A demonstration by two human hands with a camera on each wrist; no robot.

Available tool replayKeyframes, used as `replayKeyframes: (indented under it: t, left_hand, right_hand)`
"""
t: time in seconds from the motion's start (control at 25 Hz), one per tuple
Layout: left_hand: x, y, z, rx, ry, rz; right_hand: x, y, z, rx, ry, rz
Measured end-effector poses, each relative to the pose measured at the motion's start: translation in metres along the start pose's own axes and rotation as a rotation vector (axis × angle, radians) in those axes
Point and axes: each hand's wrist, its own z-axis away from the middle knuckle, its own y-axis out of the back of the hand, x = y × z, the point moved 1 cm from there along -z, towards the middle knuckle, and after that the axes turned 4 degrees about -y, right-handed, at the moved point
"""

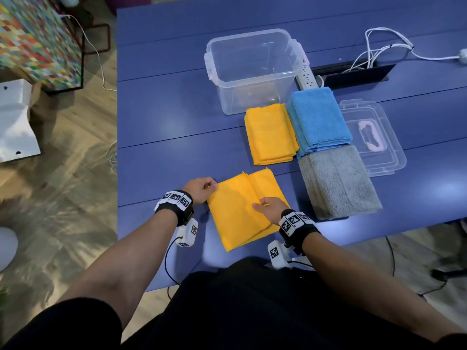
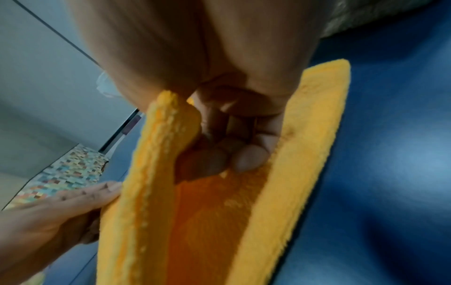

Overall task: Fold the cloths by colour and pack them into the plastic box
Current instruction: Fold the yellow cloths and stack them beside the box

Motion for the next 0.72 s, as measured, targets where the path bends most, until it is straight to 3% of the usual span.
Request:
replayKeyframes:
  t: [0.12,0.28,0.4,0.52,0.56,0.64,0.72]
  left_hand:
    - [-0.005,0.002,-0.003,-0.026,0.040,-0.046]
    - [-0.015,-0.001,0.002,-0.005,0.042,-0.012]
    - [-0.014,-0.010,0.011,0.124,0.022,-0.027]
    - [-0.014,-0.022,0.018,0.287,0.061,-0.105]
    - [-0.014,-0.024,0.020,0.294,0.114,-0.110]
    - [-0.010,-0.027,0.024,0.183,0.201,-0.184]
    - [-0.005,-0.026,0.027,0.096,0.211,-0.207]
  right_hand:
    - [-0.007,-0.005,0.002,-0.002,-0.002,0.231]
    - [-0.012,-0.007,0.006,0.104,-0.074,0.351]
    - [-0.017,-0.007,0.015,0.188,-0.146,0.512]
    - [-0.032,-0.006,0.026,0.239,-0.002,0.710]
    - [-0.037,-0.011,0.027,0.191,0.094,0.727]
    - [-0.041,-0.027,0.031,-0.004,0.258,0.669]
    - [-0.043,-0.048,0.034,-0.150,0.280,0.659]
